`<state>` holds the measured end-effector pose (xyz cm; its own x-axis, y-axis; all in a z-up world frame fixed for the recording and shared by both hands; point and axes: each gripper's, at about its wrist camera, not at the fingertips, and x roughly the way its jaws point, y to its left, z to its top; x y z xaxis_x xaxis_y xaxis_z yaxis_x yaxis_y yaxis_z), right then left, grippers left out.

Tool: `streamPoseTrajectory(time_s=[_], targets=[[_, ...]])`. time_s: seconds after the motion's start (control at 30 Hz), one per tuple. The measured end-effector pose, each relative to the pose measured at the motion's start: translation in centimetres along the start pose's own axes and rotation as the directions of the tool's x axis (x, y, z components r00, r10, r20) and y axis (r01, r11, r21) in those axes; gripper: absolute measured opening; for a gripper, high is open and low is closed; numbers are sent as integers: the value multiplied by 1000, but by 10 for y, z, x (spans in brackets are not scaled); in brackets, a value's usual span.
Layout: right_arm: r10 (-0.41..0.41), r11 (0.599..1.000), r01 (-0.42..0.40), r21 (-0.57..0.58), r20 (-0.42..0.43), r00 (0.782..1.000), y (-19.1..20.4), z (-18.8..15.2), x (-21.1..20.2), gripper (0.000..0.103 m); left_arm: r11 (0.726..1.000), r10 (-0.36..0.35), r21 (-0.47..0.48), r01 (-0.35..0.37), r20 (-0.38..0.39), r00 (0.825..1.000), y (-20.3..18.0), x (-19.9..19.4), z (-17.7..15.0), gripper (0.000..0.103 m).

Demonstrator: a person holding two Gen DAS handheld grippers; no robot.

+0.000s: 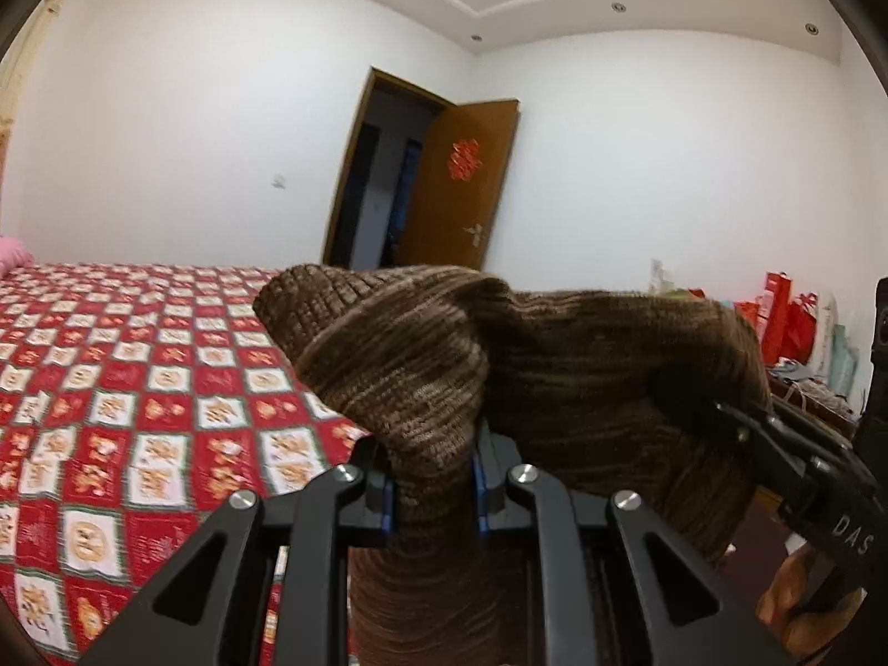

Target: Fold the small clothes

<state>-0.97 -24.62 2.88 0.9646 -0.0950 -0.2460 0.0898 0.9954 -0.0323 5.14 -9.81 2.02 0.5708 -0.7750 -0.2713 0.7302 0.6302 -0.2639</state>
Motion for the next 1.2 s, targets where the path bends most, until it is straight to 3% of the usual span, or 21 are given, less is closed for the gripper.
streamPoseTrajectory(time_s=[0.17, 0.37, 0.6, 0.87, 1.03, 1.1, 1.2], targets=[[-61, 998, 61, -12, -64, 996, -19, -18, 3, 22, 999, -20, 24, 22, -61, 998, -21, 32, -13, 21], [-123, 990, 131, 47, -154, 980, -62, -48, 39, 21, 999, -30, -28, 25, -186, 982, -28, 88, -34, 21], [-142, 974, 181, 134, -259, 955, -127, -77, 78, 21, 998, -9, 56, 24, -247, 969, -55, 130, -40, 21], [-136, 978, 183, 103, -350, 927, -182, -98, 136, 21, 997, -9, 75, 34, -308, 951, -48, 188, -51, 21], [-94, 986, 140, 86, -404, 910, -204, -117, 181, 21, 997, 16, 74, 14, -386, 922, -36, 222, -65, 21], [-68, 988, 123, 97, -443, 894, -217, -129, 200, 21, 999, 11, 48, 12, -447, 895, -26, 236, -71, 27], [-60, 987, 128, 100, -510, 858, -231, -148, 221, 21, 1000, 0, 14, 8, -488, 873, -16, 241, -71, 39]])
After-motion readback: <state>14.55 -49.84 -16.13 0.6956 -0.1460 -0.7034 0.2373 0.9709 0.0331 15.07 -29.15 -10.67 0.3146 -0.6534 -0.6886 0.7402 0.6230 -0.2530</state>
